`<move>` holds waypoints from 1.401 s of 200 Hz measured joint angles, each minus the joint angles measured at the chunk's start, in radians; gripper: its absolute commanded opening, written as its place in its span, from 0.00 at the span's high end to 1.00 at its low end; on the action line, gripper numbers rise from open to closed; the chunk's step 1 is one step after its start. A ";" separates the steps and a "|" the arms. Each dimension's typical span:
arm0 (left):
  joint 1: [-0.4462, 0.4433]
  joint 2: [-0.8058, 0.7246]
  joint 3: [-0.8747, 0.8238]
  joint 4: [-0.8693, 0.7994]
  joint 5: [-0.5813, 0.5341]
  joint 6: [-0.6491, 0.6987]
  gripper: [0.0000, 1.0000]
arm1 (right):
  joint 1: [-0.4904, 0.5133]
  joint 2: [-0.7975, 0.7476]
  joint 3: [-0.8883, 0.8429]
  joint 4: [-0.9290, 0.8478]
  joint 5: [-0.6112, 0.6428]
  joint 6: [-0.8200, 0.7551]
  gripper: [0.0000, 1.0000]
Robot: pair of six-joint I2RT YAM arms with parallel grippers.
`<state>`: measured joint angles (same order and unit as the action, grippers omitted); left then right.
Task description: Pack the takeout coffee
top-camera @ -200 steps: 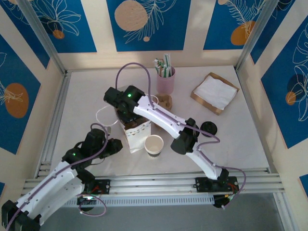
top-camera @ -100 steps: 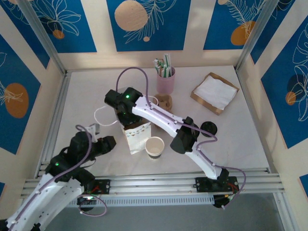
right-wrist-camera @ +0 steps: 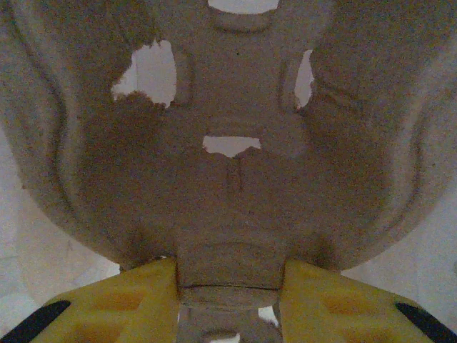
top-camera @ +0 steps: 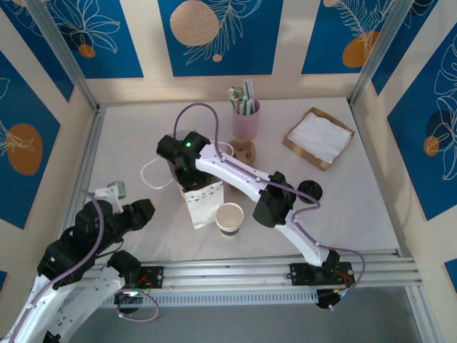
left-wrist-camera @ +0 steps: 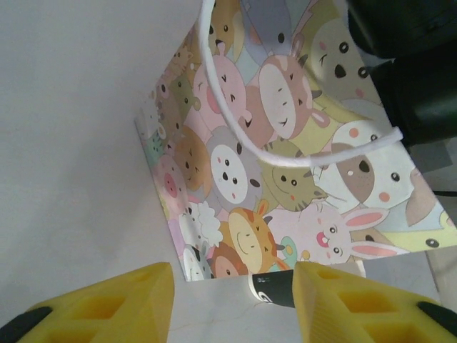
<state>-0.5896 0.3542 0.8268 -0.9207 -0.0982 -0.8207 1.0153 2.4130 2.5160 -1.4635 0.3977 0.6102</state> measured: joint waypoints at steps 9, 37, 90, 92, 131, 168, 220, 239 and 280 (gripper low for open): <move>0.000 0.009 0.011 -0.002 -0.004 0.011 0.48 | -0.002 0.000 -0.007 0.005 -0.006 0.000 0.61; 0.000 0.032 0.043 -0.001 -0.015 0.027 0.45 | -0.005 0.015 -0.010 0.016 -0.015 0.000 0.60; 0.000 0.048 0.050 0.001 -0.016 0.039 0.43 | -0.005 0.034 -0.036 0.038 -0.029 0.000 0.59; 0.000 0.049 0.050 0.001 -0.016 0.039 0.42 | -0.005 0.034 -0.037 0.039 -0.029 0.000 0.59; 0.000 0.056 0.050 0.008 -0.016 0.039 0.42 | -0.005 0.034 -0.052 0.047 -0.030 0.000 0.57; 0.000 0.056 0.050 0.015 -0.016 0.039 0.41 | -0.005 0.034 -0.061 0.058 -0.032 0.000 0.57; 0.000 0.056 0.044 0.017 -0.016 0.039 0.41 | -0.005 0.034 -0.063 0.056 -0.032 0.000 0.57; 0.000 0.057 0.043 0.020 -0.016 0.039 0.41 | -0.007 0.034 -0.063 0.055 -0.032 0.000 0.56; 0.000 0.062 0.043 0.023 -0.016 0.039 0.40 | -0.014 0.034 -0.063 0.044 -0.031 0.002 0.46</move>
<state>-0.5896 0.4164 0.8703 -0.8978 -0.1139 -0.7822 1.0012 2.4466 2.4531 -1.4197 0.3664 0.6125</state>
